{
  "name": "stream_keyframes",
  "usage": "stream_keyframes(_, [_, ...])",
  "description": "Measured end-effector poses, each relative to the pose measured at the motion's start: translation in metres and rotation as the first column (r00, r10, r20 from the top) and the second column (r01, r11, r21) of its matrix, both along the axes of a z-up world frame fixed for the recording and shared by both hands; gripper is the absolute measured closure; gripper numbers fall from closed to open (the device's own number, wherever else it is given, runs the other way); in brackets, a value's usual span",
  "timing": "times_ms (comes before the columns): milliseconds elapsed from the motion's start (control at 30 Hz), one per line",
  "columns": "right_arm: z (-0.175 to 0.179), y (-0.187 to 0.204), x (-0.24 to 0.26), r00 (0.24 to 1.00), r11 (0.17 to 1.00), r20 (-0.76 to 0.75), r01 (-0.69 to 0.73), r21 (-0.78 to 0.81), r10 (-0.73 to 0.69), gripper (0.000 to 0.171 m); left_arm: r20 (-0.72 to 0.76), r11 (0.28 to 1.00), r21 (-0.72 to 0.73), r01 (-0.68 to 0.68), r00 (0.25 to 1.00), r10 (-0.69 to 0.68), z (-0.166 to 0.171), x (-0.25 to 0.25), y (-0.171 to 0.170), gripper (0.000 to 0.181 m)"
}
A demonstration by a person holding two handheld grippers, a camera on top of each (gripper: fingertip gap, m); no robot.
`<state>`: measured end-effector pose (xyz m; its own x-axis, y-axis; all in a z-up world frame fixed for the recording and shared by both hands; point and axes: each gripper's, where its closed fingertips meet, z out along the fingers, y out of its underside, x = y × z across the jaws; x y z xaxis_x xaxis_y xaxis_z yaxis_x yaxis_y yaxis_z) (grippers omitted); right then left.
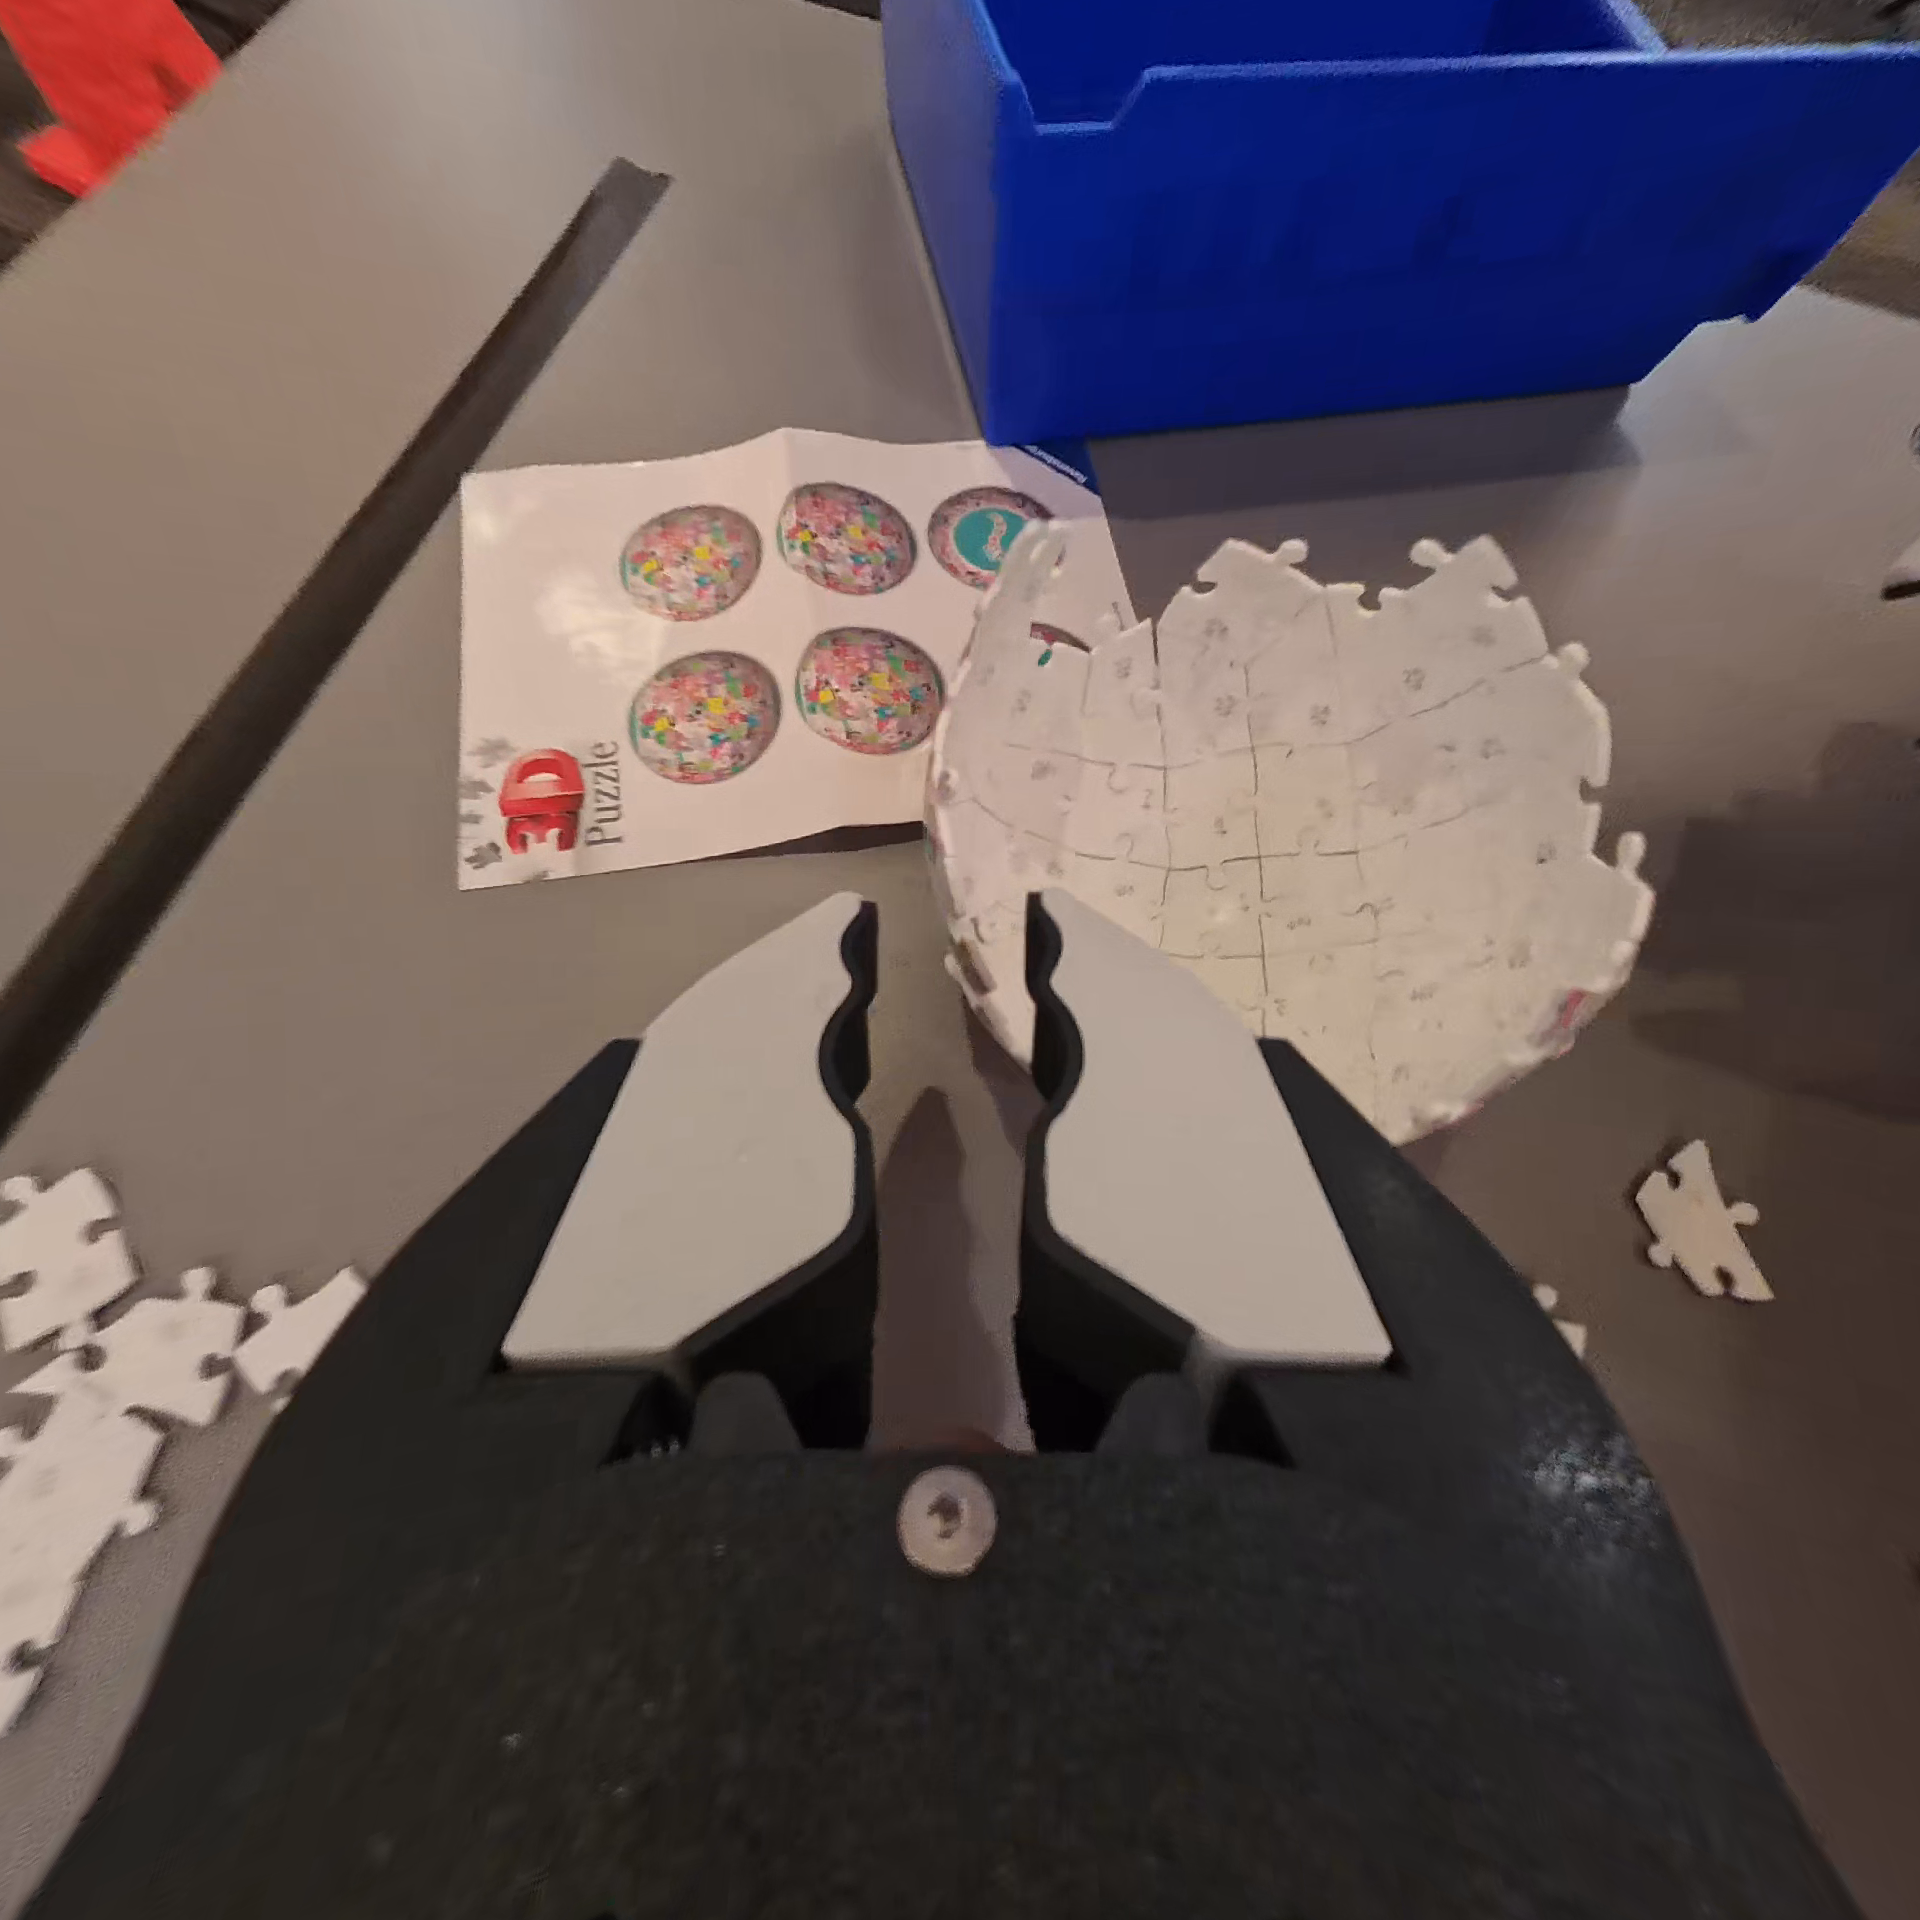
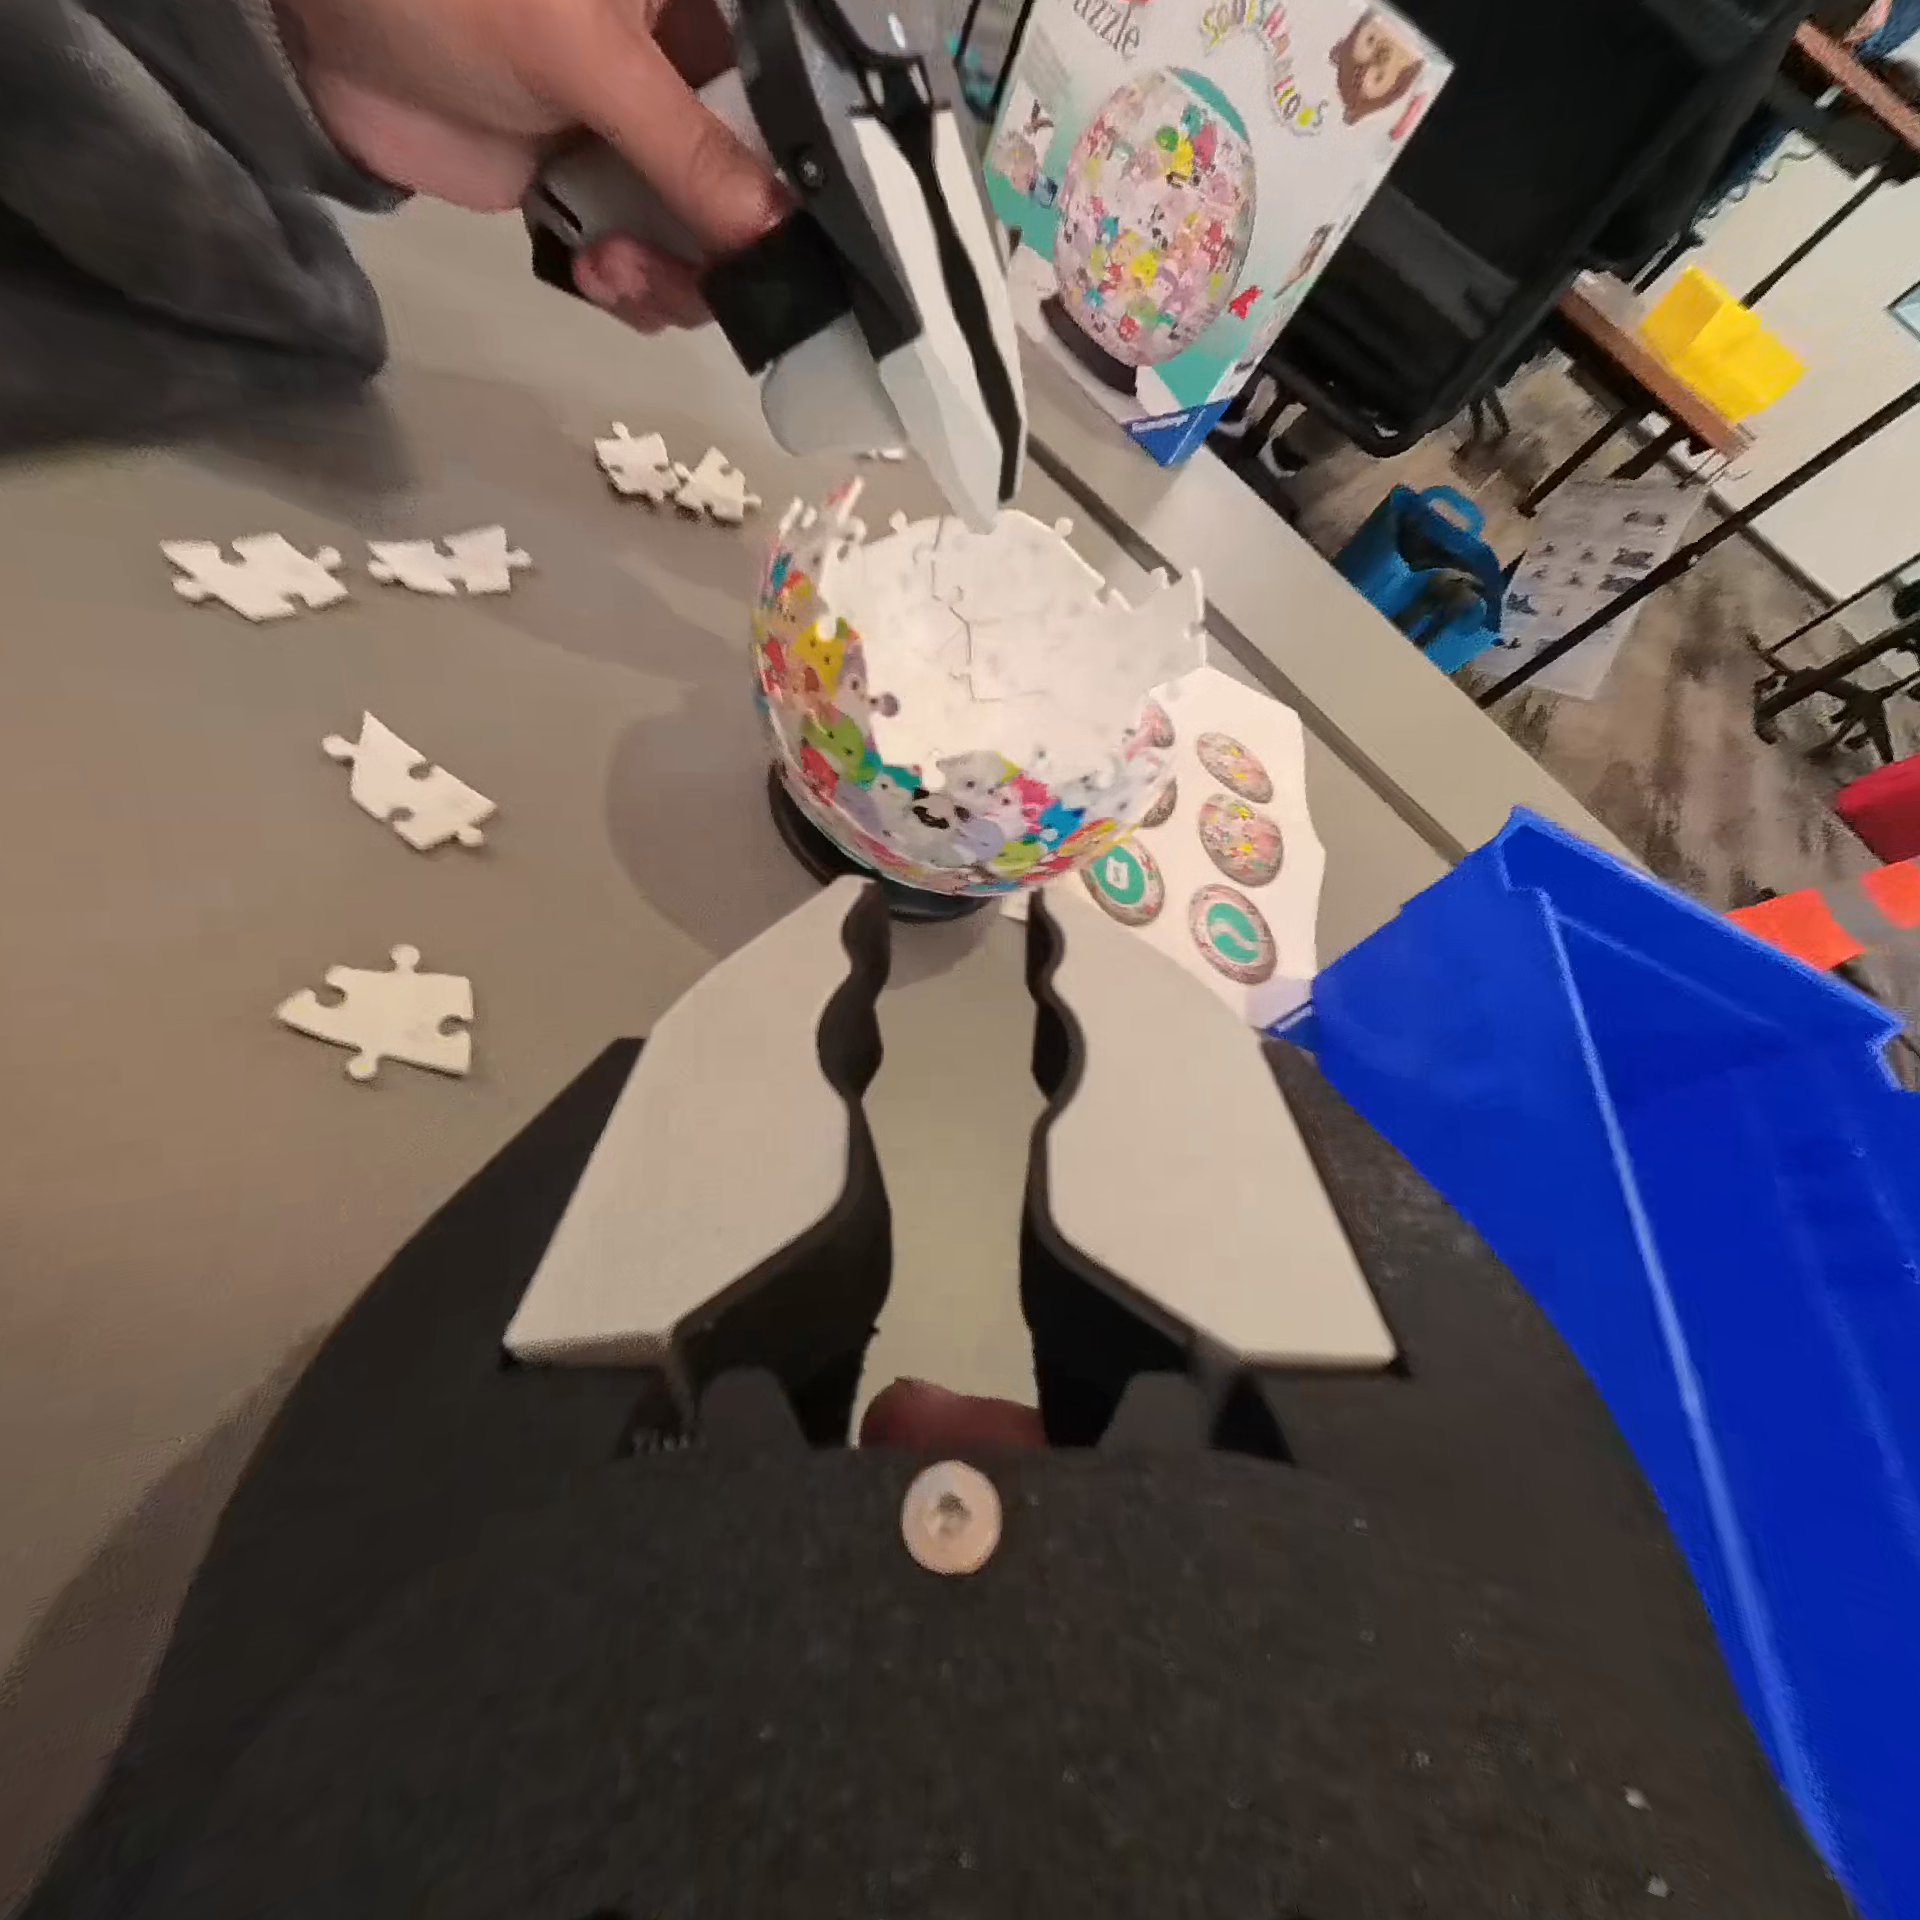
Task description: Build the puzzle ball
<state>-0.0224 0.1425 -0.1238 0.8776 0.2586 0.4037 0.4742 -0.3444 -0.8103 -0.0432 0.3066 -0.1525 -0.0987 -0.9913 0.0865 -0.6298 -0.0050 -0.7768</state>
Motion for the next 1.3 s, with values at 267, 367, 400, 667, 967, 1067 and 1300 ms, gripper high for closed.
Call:
stream_keyframes(267, [-0.038, 0.014, 0.003, 0.964, 0.989, -0.258, 0.021, -0.149, -0.059, 0.127, -0.016, 0.978, -0.208, 0.020, 1.000, -0.024, -0.019, 0.005, -0.001, 0.155])
stream_keyframes(367, [-0.051, 0.026, -0.001, 0.944, 0.982, -0.299, 0.090, -0.168, -0.138, 0.104, -0.016, 0.959, -0.282, 0.028, 0.999, -0.034, -0.021, 0.005, -0.003, 0.155])
stream_keyframes(400, [-0.053, 0.030, -0.001, 0.938, 0.978, -0.305, 0.113, -0.178, -0.163, 0.094, -0.017, 0.954, -0.297, 0.027, 0.999, -0.034, -0.021, 0.004, -0.003, 0.156])
stream_keyframes(667, [-0.045, 0.058, -0.010, 0.893, 0.980, -0.425, 0.073, -0.188, -0.148, 0.077, -0.044, 0.927, -0.374, 0.037, 0.997, -0.057, -0.031, -0.005, -0.013, 0.166])
stream_keyframes(967, [-0.026, 0.068, 0.002, 0.961, 0.985, -0.267, 0.029, -0.172, -0.075, 0.075, -0.060, 0.899, -0.437, 0.031, 0.996, -0.064, -0.035, -0.011, -0.018, 0.165])
stream_keyframes(1067, [-0.039, 0.056, 0.004, 0.968, 0.976, -0.252, -0.034, -0.214, -0.021, 0.076, -0.044, 0.904, -0.425, 0.034, 0.997, -0.058, -0.030, -0.014, -0.014, 0.165])
stream_keyframes(1300, [-0.077, 0.067, 0.007, 0.937, 0.933, -0.331, -0.217, -0.288, 0.116, 0.065, 0.016, 0.949, -0.308, 0.064, 0.998, -0.062, 0.000, -0.020, -0.001, 0.163])
